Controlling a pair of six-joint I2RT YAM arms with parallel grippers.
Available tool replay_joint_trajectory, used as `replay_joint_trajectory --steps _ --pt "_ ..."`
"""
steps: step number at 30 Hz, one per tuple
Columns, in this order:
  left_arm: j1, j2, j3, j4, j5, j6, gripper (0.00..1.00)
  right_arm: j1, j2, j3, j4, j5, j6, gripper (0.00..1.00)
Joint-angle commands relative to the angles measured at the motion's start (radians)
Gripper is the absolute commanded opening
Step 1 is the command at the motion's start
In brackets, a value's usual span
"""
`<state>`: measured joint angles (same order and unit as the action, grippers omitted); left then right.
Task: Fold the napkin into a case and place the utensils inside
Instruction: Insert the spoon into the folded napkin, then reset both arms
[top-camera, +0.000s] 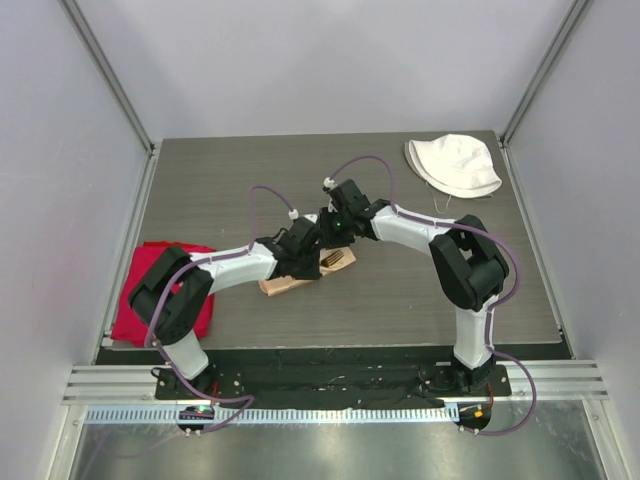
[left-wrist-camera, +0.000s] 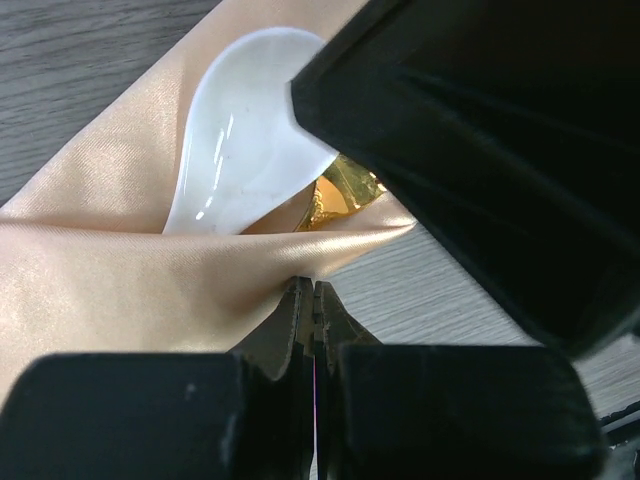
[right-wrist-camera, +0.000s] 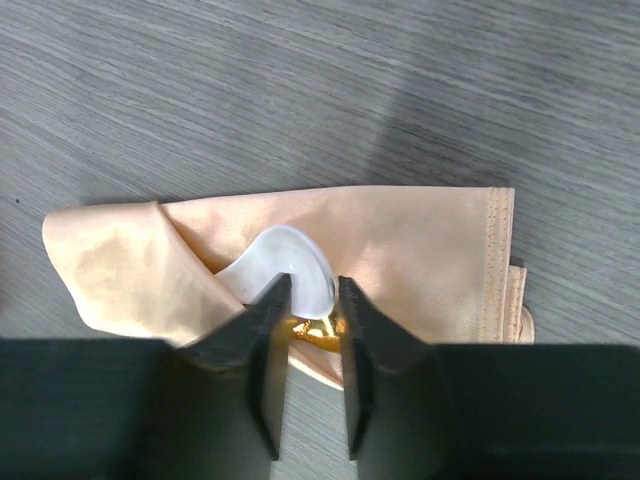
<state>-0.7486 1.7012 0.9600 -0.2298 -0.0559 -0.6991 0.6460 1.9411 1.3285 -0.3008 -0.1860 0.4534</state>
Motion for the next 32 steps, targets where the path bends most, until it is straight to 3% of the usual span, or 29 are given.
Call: replay_joint_trajectory --steps 1,7,9,11,14,15,24,28,32 --pt "0.002 -0.061 0.025 -0.008 0.002 0.016 0.01 0.0 -0.085 -0.003 0.031 0.026 -0.004 0.34" --pt "0.0 -0.142 0.037 -0.025 0.1 0.006 0.09 -0.002 -0.186 -0.009 -0.03 0.069 -0.022 0.41" --pt "0.003 -0.19 0.043 -0.035 0.16 0.004 0.18 -0.002 -0.226 -0.028 -0.063 0.129 -0.051 0.54" --pt "0.003 -0.222 0.055 -0.066 0.197 0.006 0.25 -0.005 -0.293 -0.061 -0.104 0.163 -0.074 0.59" --pt "0.008 -0.331 0.02 -0.043 0.261 -0.019 0.32 -0.014 -0.42 -0.154 -0.1 0.218 -0.091 0.75" --pt "0.014 -0.386 0.01 -0.031 0.281 -0.029 0.33 -0.014 -0.453 -0.179 -0.095 0.236 -0.087 0.99" --pt "0.02 -0.638 -0.188 0.176 0.304 -0.177 0.42 -0.016 -0.845 -0.472 -0.029 0.341 0.126 1.0" --pt "0.02 -0.713 -0.201 0.173 0.307 -0.177 0.43 -0.014 -1.037 -0.668 0.123 0.24 0.185 1.0" --pt "0.02 -0.773 -0.227 0.205 0.326 -0.181 0.43 -0.016 -1.171 -0.724 0.164 0.207 0.217 1.0"
